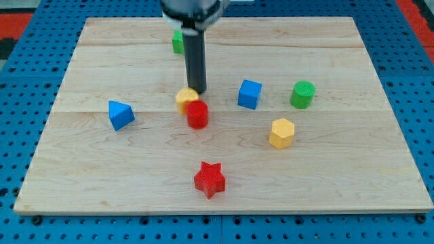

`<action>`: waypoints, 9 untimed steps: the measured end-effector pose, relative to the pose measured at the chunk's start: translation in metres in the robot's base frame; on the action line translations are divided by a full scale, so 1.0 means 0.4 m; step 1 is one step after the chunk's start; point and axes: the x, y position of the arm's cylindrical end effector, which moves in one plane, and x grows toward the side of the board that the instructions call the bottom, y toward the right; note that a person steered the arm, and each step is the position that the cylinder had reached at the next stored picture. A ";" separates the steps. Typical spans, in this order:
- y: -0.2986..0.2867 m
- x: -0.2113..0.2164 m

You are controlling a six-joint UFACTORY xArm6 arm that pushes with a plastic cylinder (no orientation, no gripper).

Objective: Push the yellow blocks parallel to each other

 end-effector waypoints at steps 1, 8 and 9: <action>-0.019 0.135; -0.147 0.157; -0.010 0.200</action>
